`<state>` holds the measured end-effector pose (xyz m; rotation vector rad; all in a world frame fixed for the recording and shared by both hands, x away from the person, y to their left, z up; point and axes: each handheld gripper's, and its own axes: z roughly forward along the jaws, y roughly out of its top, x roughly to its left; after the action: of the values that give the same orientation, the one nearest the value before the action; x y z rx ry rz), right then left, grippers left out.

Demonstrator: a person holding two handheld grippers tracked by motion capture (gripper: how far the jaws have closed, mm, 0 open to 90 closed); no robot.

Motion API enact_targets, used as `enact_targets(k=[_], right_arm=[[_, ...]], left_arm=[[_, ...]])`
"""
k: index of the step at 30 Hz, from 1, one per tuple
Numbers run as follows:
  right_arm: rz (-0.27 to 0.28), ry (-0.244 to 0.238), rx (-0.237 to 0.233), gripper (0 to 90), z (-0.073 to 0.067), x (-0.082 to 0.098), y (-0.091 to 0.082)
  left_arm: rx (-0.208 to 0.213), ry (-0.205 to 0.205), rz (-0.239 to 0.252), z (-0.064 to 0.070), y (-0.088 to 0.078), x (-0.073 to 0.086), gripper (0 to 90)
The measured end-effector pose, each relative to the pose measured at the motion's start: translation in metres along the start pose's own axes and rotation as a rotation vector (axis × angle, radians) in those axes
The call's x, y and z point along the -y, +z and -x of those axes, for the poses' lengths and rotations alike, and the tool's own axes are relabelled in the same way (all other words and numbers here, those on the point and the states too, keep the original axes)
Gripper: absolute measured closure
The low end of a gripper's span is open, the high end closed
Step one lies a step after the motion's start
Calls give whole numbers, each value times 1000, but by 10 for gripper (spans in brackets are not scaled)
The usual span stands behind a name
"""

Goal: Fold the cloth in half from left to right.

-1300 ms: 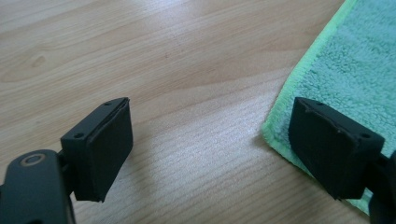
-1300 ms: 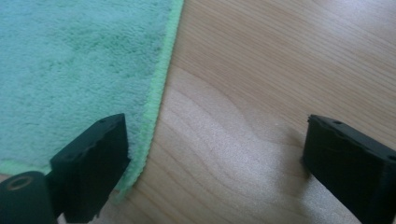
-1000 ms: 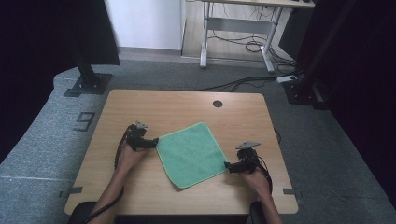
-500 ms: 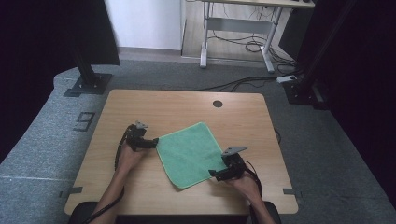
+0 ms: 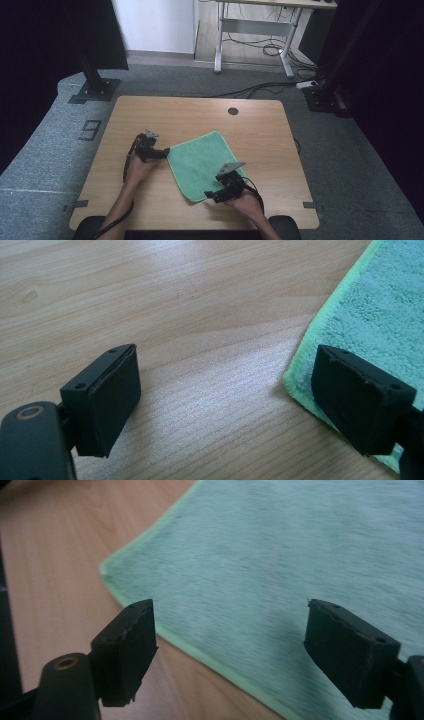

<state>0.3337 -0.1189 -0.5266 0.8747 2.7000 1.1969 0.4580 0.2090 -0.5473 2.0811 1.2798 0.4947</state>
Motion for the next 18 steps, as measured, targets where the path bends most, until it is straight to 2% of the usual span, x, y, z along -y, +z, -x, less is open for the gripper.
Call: enact_targets(k=[4, 10, 11, 12, 13, 14, 15, 18], right_arm=[[-20, -42, -46, 266, -16, -6, 11], [-20, -71, -95, 340, -31, -12, 17], [-24, -84, -111, 379, -36, -15, 20], [-24, -84, -111, 379, -36, -15, 20], [-32, -94, -123, 427, -41, -17, 24], [-32, -94, -123, 427, -41, -17, 24], [-34, -110, -133, 487, -46, -19, 27], [-37, -127, -134, 542, -51, -21, 29]], left_arm=[[0, -1, 1, 0, 0, 0, 129], [-1, -3, 4, 0, 0, 0, 131], [1, -1, 5, 0, 0, 0, 135], [1, -1, 5, 0, 0, 0, 140], [1, 1, 5, 0, 0, 0, 142], [1, 1, 5, 0, 0, 0, 143], [1, 1, 6, 0, 0, 0, 144], [2, 4, 7, 0, -1, 1, 149]])
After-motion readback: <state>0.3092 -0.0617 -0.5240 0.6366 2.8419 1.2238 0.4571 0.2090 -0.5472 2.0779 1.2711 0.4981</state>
